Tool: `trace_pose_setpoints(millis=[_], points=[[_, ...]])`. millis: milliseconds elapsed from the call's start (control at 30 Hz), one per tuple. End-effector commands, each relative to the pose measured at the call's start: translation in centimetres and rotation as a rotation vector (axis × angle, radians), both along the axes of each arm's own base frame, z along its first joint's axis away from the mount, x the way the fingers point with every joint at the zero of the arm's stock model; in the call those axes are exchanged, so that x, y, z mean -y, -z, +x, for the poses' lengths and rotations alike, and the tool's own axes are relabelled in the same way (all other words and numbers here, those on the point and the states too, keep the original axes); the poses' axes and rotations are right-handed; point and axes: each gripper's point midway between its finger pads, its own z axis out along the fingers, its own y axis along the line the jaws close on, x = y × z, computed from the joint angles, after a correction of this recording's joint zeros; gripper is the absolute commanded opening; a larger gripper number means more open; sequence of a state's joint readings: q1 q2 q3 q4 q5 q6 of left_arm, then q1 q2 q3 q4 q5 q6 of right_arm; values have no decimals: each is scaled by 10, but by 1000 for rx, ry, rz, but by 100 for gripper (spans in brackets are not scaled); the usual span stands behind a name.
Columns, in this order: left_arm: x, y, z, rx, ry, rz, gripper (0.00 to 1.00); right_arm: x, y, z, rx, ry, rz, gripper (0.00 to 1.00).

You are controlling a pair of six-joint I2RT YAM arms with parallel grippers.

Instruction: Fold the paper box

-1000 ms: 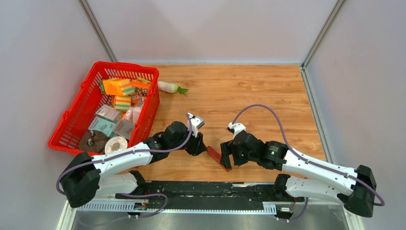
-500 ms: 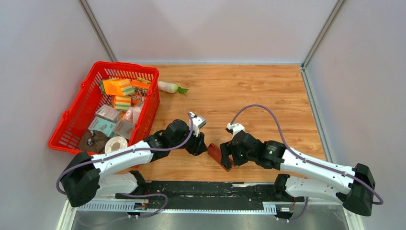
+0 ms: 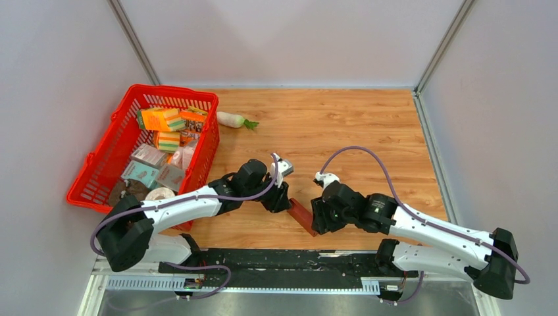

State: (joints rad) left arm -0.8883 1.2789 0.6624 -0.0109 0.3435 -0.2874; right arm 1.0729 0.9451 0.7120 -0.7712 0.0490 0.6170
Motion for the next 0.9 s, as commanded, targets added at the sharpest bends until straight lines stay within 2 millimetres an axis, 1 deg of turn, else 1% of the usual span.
trace_pose_setpoints(millis=[0,67,133,200,233,267,300,433,500,533,567,633,667,733,833,867], points=[[16,-18,1,28,66,-67,40,-4,-13,-7,-26,7,58,45],[17,-16,0,21,70,-66,38,-9,-14,-15,-68,-13,80,40],[17,-15,-2,13,78,-67,37,-10,-12,-17,-79,-16,81,39],[17,-16,-3,13,83,-72,37,-5,-8,-17,-84,-2,51,41],[17,-15,-4,11,83,-72,37,-2,-6,-15,-82,10,33,47],[17,-17,-4,14,84,-76,37,5,-2,-17,-90,21,-2,53],[17,-16,-5,12,87,-76,37,10,0,-13,-73,43,-29,53],[16,-19,-6,13,86,-83,37,12,1,-17,-98,56,-26,53],[17,-19,-5,11,85,-87,36,12,2,-17,-100,58,-26,48],[17,-20,-5,13,85,-89,37,12,0,-18,-102,64,-18,46],[17,-20,-6,11,86,-90,37,10,-3,-17,-98,65,-3,41],[19,-20,-5,8,83,-92,38,6,-7,-16,-91,69,23,37],[19,-21,-5,7,85,-96,39,1,-10,-23,-122,44,50,36],[21,-22,-4,4,84,-100,43,-1,-12,-22,-128,51,61,32],[23,-23,-4,-1,87,-109,46,-2,-11,-22,-130,52,59,28],[25,-23,-6,-11,104,-113,46,-3,-12,-21,-128,56,66,27]])
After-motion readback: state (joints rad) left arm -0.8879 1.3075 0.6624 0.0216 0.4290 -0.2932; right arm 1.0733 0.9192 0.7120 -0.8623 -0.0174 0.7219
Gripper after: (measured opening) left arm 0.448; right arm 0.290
